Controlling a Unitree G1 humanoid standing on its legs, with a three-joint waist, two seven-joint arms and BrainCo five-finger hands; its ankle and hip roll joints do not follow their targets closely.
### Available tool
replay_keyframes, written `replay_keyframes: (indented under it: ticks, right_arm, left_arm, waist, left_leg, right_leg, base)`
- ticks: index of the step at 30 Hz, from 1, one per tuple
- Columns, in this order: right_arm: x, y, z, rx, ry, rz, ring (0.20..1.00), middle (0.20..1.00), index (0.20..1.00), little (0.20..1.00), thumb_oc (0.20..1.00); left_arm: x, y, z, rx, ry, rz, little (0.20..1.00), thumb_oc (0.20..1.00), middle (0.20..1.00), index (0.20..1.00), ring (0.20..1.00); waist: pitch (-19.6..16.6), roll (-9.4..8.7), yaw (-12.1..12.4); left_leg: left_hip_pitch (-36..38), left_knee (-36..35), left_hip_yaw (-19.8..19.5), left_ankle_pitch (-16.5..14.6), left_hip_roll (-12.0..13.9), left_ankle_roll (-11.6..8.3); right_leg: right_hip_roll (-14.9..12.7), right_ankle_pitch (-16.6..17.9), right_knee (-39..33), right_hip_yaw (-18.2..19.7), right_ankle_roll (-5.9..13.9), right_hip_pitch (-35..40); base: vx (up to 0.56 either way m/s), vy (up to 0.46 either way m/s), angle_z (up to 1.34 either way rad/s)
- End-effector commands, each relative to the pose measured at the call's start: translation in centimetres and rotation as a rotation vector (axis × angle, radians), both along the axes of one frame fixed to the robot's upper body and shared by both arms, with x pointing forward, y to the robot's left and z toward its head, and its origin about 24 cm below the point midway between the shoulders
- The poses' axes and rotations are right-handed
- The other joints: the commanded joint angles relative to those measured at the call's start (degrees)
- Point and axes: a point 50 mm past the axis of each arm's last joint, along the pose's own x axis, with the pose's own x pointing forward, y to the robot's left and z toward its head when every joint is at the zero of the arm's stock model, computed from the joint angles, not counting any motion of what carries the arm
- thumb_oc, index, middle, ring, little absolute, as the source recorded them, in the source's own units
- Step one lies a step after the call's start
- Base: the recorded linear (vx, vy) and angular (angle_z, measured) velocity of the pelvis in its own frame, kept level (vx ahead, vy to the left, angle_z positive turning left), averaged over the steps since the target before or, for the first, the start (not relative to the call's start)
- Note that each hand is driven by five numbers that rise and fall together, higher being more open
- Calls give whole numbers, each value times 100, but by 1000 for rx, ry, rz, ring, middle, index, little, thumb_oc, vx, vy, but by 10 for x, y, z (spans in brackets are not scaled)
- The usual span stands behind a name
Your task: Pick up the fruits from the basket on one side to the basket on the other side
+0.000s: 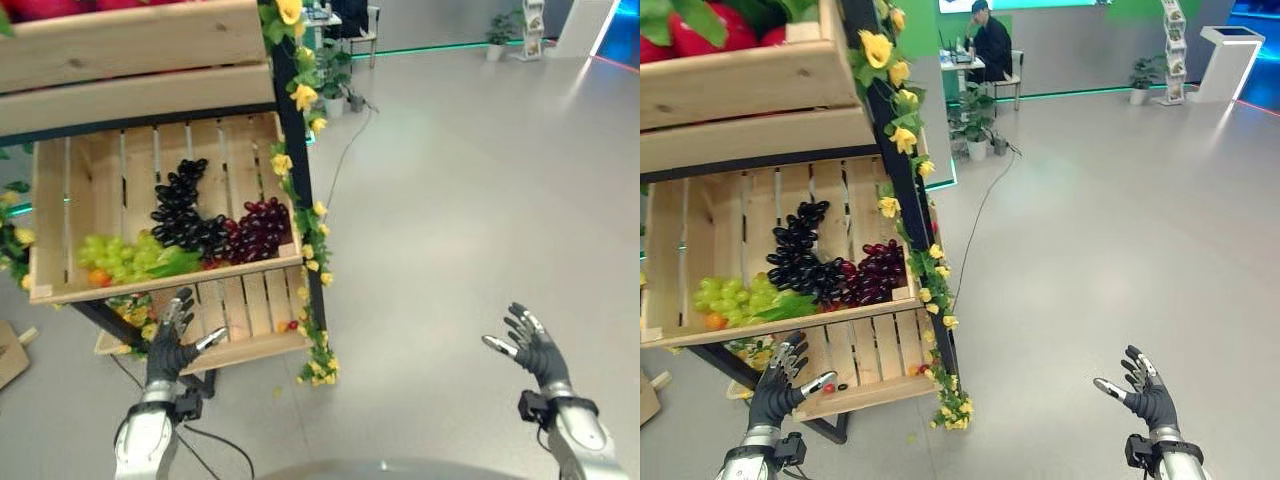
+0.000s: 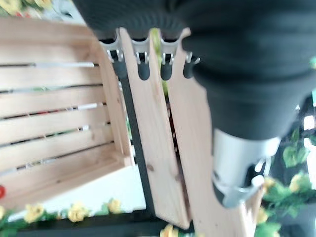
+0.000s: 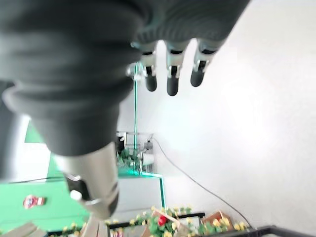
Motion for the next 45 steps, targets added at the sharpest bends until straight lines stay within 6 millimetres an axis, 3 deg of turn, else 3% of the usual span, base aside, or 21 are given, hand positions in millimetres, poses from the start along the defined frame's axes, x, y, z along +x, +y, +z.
replay_keyframes:
  ticks: [1, 4, 6, 8, 10, 15, 18, 19, 20, 22, 23, 24, 27, 28, 29, 30, 31, 32, 37, 38, 45]
  right_arm:
    - [20, -17, 50, -112, -246, -36, 1000, 1000, 1000, 1000, 1000]
    - [25, -17, 55, -112, -276, -37, 1000, 1000, 1000, 1000, 1000]
    - [32, -14, 64, -111, -323, -20, 1000, 1000, 1000, 1000, 1000]
    - [39, -8, 66, -97, -338, 6, 1000, 1000, 1000, 1000, 1000]
    - [39, -7, 67, -105, -338, 17, 1000, 1000, 1000, 1000, 1000]
    - [36, -6, 62, -92, -323, 7, 1000, 1000, 1000, 1000, 1000]
    - [36, -8, 59, -100, -303, -6, 1000, 1000, 1000, 1000, 1000]
    - [37, -9, 59, -92, -308, -26, 1000, 1000, 1000, 1000, 1000]
    - [38, -10, 60, -97, -309, -26, 1000, 1000, 1000, 1000, 1000]
    - [42, -7, 61, -101, -313, -16, 1000, 1000, 1000, 1000, 1000]
    - [42, -7, 61, -101, -313, -16, 1000, 1000, 1000, 1000, 1000]
    - [46, -6, 63, -108, -318, -14, 1000, 1000, 1000, 1000, 1000]
    - [47, -4, 63, -105, -321, -15, 1000, 1000, 1000, 1000, 1000]
    - [47, -4, 63, -109, -319, -14, 1000, 1000, 1000, 1000, 1000]
    - [47, -4, 63, -109, -319, -15, 1000, 1000, 1000, 1000, 1000]
    - [46, -6, 62, -112, -314, -23, 1000, 1000, 1000, 1000, 1000]
    - [46, -6, 62, -112, -314, -24, 1000, 1000, 1000, 1000, 1000]
    - [47, -7, 62, -115, -313, -37, 1000, 1000, 1000, 1000, 1000]
    - [45, -7, 61, -115, -306, -44, 1000, 1000, 1000, 1000, 1000]
    - [44, -10, 62, -126, -311, -61, 1000, 1000, 1000, 1000, 1000]
    - [37, -27, 73, -184, -334, -128, 1000, 1000, 1000, 1000, 1000]
  left_arm:
    - [16, -5, 40, 10, -206, -79, 1000, 1000, 1000, 1000, 1000]
    - [16, -8, 40, -6, -207, -97, 1000, 1000, 1000, 1000, 1000]
    - [16, -10, 42, 8, -214, -108, 1000, 1000, 1000, 1000, 1000]
    - [15, -9, 43, 18, -214, -109, 1000, 1000, 1000, 1000, 1000]
    - [16, -10, 43, 10, -211, -126, 1000, 1000, 1000, 1000, 1000]
    - [15, -12, 42, 1, -199, -142, 1000, 1000, 1000, 1000, 1000]
    - [16, -13, 42, 10, -197, -152, 1000, 1000, 1000, 1000, 1000]
    - [17, -14, 44, 15, -199, -161, 1000, 1000, 1000, 1000, 1000]
    - [18, -15, 44, 13, -200, -164, 1000, 1000, 1000, 1000, 1000]
    - [19, -14, 44, 1, -205, -158, 1000, 1000, 1000, 1000, 1000]
    - [19, -14, 44, 1, -205, -158, 1000, 1000, 1000, 1000, 1000]
    - [20, -14, 46, -9, -212, -155, 1000, 1000, 1000, 1000, 1000]
    - [21, -14, 47, -14, -219, -153, 1000, 1000, 1000, 1000, 1000]
    - [22, -14, 49, -9, -226, -152, 1000, 1000, 1000, 1000, 1000]
    - [22, -14, 49, -9, -226, -152, 1000, 1000, 1000, 1000, 1000]
    - [24, -13, 50, -11, -232, -152, 1000, 1000, 1000, 1000, 1000]
    - [24, -14, 50, -11, -232, -153, 1000, 1000, 1000, 1000, 1000]
    - [24, -13, 51, -10, -235, -152, 1000, 1000, 1000, 1000, 1000]
    - [26, -13, 50, -14, -236, -142, 1000, 1000, 1000, 1000, 1000]
    - [29, -15, 50, -38, -244, -135, 1000, 1000, 1000, 1000, 1000]
    - [36, -22, 61, -58, -303, -163, 1000, 1000, 1000, 1000, 1000]
  waist:
    - [-54, -61, -179]
    - [-31, -52, -178]
    - [5, -54, -88]
    - [17, -104, 16]
    - [21, -144, -23]
    - [9, -201, -285]
    - [0, -256, -322]
    - [34, -284, -225]
    - [36, -300, -217]
    - [58, -272, -162]
    - [67, -267, -158]
    - [82, -247, -58]
    - [83, -162, 25]
    - [80, -152, 86]
    - [83, -150, 80]
    - [56, -134, 166]
    - [61, -132, 157]
    - [63, -108, 267]
    - [16, -87, 255]
    - [17, 6, 179]
    - [60, 170, -99]
  left_leg:
    - [193, 266, -150, -449, 344, -26]
    - [219, 319, -274, -527, 269, 21]
    - [168, 682, -1015, -835, -38, 121]
    - [84, 946, -1474, -1090, -350, 219]
    - [29, 943, -1516, -1113, -439, 261]
    - [177, 897, -1154, -1208, -432, 405]
    - [342, 796, -909, -1262, -478, 479]
    - [390, 843, -740, -1325, -540, 505]
    - [401, 912, -698, -1369, -554, 525]
    - [424, 1094, -592, -1495, -527, 574]
    - [427, 1107, -588, -1507, -521, 573]
    - [414, 1214, -468, -1549, -516, 612]
    - [453, 1257, -419, -1658, -435, 585]
    - [437, 1277, -313, -1654, -411, 557]
    - [438, 1283, -322, -1657, -407, 555]
    - [401, 1322, -178, -1665, -379, 527]
    - [402, 1331, -194, -1667, -373, 525]
    - [318, 1412, -9, -1644, -316, 472]
    - [302, 1403, 81, -1660, -233, 402]
    - [358, 1339, 102, -1635, -197, 362]
    - [334, 1187, 214, -1548, -135, 272]
  right_leg:
    - [-11, 1382, -157, 729, 190, -983]
    - [156, 1299, -64, 1085, 123, -1206]
    - [497, 1107, 24, 1504, -16, -1374]
    - [814, 1023, 107, 1880, -111, -1572]
    - [960, 1116, 53, 1996, -92, -1624]
    - [966, 1407, 103, 2038, 131, -1736]
    - [873, 1621, 176, 1834, 210, -1888]
    - [575, 1777, 234, 1176, 217, -1842]
    - [483, 1755, 214, 932, 200, -1769]
    - [372, 1732, 344, 547, 181, -1690]
    - [376, 1726, 351, 548, 181, -1685]
    - [256, 1742, 473, 168, 185, -1641]
    - [178, 1690, 620, -115, 245, -1554]
    - [-6, 1737, 638, -500, 245, -1438]
    - [-6, 1736, 636, -514, 245, -1427]
    - [-266, 1746, 622, -997, 245, -1232]
    - [-268, 1746, 616, -1022, 245, -1210]
    - [-557, 1774, 591, -1461, 245, -958]
    - [-541, 1575, 543, -1458, 221, -796]
    - [-576, 1548, 649, -1481, 210, -782]
    - [-496, 1311, 555, -1321, 150, -854]
  base:
    - [-62, -41, -58]
    - [-33, -26, -66]
    - [18, -55, -103]
    - [9, -115, -167]
    - [-19, -86, -126]
    - [-30, 14, -40]
    - [-29, 36, -51]
    - [-23, 26, -81]
    - [-22, 25, -74]
    - [24, 10, -27]
    - [36, 14, -28]
    - [14, 4, -34]
    - [62, -6, -53]
    - [1, -21, -42]
    - [-7, -44, -37]
    - [-2, -25, -21]
    - [-21, -75, -33]
    - [-22, -74, -39]
    - [14, -77, -19]
    - [30, -72, -26]
    - [10, -80, -17]
